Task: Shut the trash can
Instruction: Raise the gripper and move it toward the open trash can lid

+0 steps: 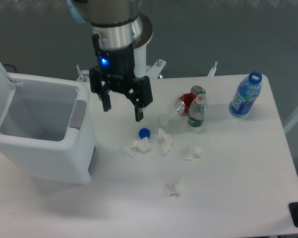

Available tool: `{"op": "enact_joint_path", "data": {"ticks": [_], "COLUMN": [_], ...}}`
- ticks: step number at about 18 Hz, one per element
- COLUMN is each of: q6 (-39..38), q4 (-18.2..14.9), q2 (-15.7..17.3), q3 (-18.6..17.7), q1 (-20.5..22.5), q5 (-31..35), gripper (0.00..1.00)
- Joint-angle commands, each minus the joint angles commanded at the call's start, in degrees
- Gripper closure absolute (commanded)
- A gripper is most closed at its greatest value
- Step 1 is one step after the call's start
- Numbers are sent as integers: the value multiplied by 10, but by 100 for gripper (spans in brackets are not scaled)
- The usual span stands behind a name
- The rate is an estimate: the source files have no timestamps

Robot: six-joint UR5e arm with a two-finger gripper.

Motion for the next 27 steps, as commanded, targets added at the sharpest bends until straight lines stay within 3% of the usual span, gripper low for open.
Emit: {"op": "enact_joint_path", "data": {"ticks": [4,7,9,20,27], "q6": [-12,-84,-92,-168,-290], "q4": [1,2,2,1,3], "q2": [5,8,11,67,93], "q3": [3,13,25,26,36], "q1": [1,4,4,-3,-4], "q5": [6,3,-2,-23,-97], "gripper": [0,0,0,0,0]}}
